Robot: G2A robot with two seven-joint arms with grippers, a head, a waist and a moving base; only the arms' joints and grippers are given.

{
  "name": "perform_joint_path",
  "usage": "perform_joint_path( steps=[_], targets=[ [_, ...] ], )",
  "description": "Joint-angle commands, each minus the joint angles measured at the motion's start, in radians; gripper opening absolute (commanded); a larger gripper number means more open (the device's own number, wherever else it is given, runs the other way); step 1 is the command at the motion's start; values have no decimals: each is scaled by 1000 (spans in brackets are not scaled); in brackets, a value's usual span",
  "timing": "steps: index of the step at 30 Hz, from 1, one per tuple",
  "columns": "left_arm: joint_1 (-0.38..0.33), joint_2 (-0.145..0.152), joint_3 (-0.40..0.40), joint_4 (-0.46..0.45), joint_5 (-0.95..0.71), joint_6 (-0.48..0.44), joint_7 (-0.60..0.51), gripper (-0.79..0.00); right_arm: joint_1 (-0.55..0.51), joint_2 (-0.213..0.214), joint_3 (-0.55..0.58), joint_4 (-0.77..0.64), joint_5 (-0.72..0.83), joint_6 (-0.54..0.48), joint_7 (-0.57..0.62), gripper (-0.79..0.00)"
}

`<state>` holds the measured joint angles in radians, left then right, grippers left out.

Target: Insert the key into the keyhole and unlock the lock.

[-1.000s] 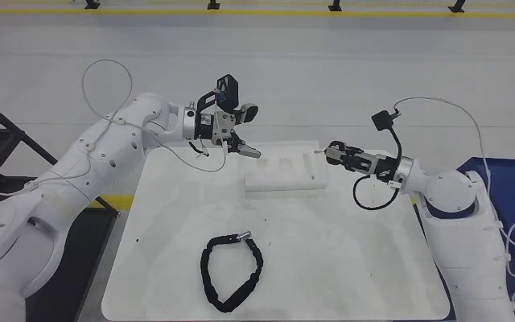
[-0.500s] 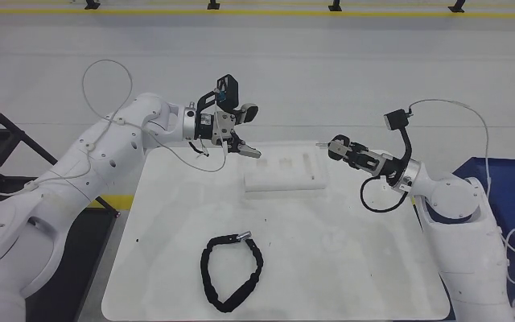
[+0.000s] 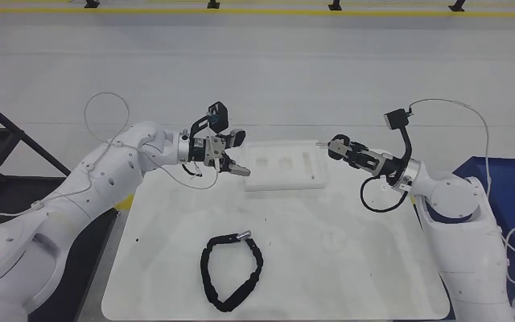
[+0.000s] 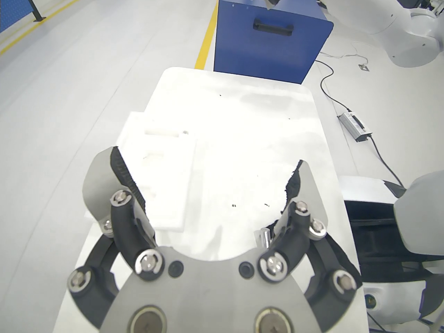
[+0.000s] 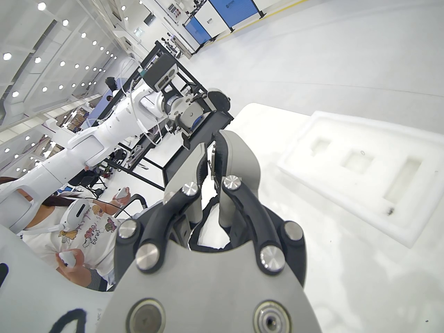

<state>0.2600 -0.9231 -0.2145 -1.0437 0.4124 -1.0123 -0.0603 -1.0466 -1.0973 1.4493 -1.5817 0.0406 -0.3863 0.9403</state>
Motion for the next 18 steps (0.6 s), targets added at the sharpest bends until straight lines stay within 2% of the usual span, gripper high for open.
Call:
perform_joint_path(
  steps=[1,11,18],
  targets=[
    [19,13,-8,-16,-7,0,-18,0,0,0,0,0,0,0,0,-785],
    [136,95,-37,-187,47,0,-55,0,0,0,0,0,0,0,0,-785],
    [214,126,-18,-235,83,0,-90,0,0,0,0,0,0,0,0,-785]
  ],
)
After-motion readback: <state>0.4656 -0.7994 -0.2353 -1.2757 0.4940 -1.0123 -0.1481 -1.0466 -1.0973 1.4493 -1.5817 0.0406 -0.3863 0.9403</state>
